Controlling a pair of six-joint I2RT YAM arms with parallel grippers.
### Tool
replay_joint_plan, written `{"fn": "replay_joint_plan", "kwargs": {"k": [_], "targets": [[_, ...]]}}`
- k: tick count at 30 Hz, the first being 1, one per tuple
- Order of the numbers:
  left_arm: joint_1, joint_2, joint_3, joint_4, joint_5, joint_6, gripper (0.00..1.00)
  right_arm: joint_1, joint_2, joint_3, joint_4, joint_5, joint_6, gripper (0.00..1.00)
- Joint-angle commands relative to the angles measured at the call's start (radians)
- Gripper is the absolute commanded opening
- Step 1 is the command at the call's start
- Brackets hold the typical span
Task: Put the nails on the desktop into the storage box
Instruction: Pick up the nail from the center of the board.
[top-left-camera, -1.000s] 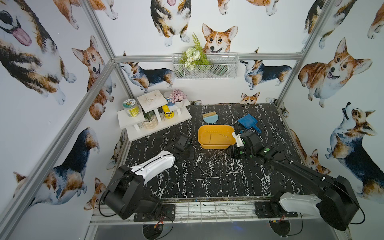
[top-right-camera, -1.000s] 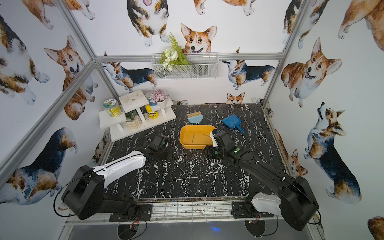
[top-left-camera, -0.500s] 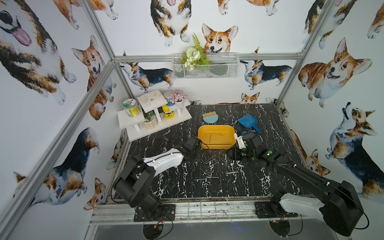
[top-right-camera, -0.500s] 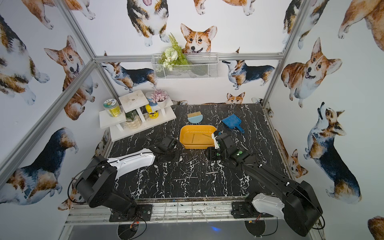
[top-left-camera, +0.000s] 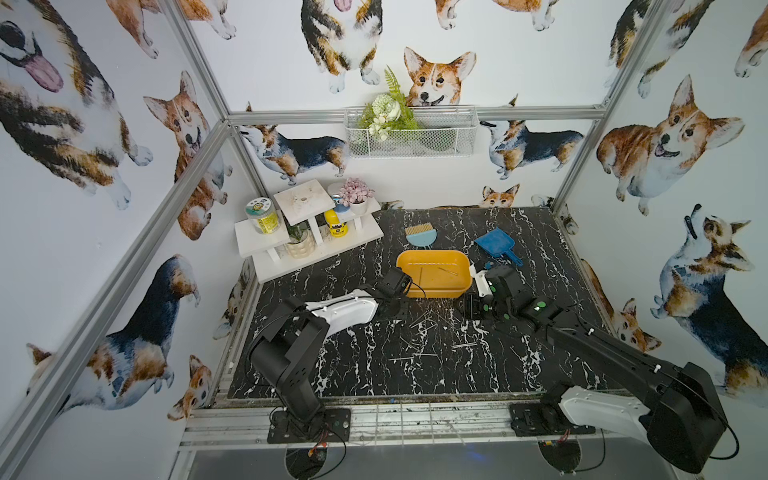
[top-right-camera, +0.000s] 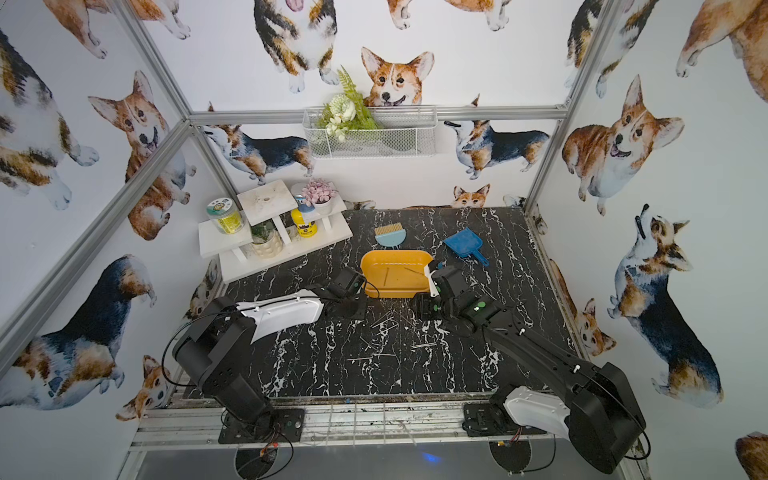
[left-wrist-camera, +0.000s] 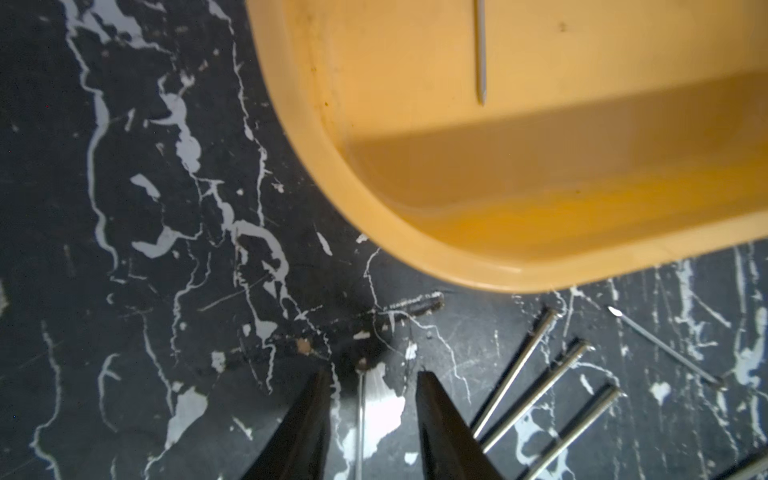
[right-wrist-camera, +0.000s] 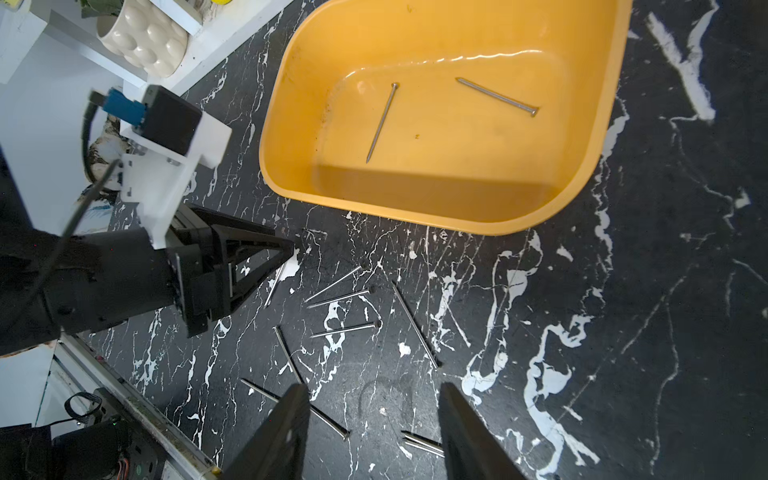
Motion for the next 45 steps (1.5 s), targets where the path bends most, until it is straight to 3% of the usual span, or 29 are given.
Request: {"fn": "replay_joint_plan", "kwargs": {"k": [1, 18, 30, 43, 45], "targets": [[0.0, 0.016, 0.012, -0.01, -0.022, 0.011, 0.39, -0.002, 0.0, 0.011, -0.014, 0.008, 0.001, 0.54], [-0.002, 0.072, 0.036, -0.023, -0.016, 0.021, 0.27, -0.004, -0.009, 0.007, -0.033, 0.02, -0.001, 0.54], [-0.029, 0.052, -0.015, -0.025, -0.028, 0.019, 0.26, -0.009, -0.047, 0.002, -0.036, 0.021, -0.002, 0.54], [-0.035, 0.054, -0.029, -0.025, -0.022, 0.006, 0.0, -0.007, -0.066, -0.009, -0.041, 0.024, 0.003, 0.54], [-0.035, 0.046, -0.034, -0.025, -0.023, 0.004, 0.0, -0.008, -0.067, -0.014, -0.041, 0.024, 0.003, 0.54]]}}
